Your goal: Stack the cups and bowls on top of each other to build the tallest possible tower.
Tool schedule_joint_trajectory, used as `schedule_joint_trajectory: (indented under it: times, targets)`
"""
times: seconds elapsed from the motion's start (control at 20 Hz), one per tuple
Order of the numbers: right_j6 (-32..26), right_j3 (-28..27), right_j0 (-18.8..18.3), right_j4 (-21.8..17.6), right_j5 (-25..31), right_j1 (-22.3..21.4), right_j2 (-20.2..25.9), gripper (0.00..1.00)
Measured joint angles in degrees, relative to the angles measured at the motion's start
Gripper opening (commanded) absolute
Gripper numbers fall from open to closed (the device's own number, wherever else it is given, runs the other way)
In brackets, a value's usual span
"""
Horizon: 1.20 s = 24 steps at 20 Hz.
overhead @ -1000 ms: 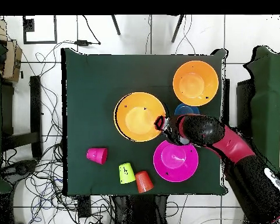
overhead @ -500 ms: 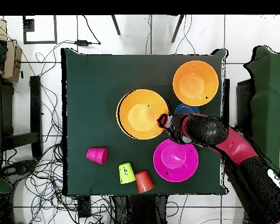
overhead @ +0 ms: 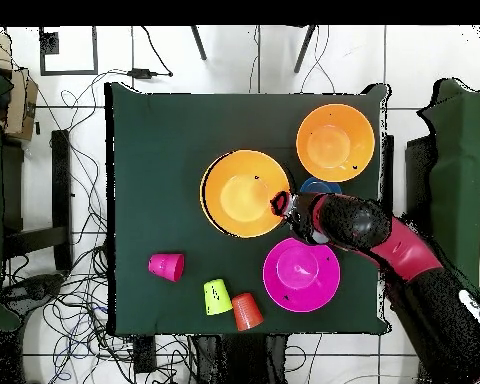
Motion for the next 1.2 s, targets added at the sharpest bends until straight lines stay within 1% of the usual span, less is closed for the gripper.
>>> schedule_joint_trajectory:
  times: [0.25, 0.6, 1.2]
  targets:
    - [0.0, 0.28, 0.0, 0.0, -0.39, 0.16, 0.02, 0.0]
    - [0.0, 0.84, -0.02, 0.01, -1.8, 1.57, 0.15, 0.0]
    - [0.0, 1.1, -0.03, 0.01, -1.87, 2.61, 0.18, 0.0]
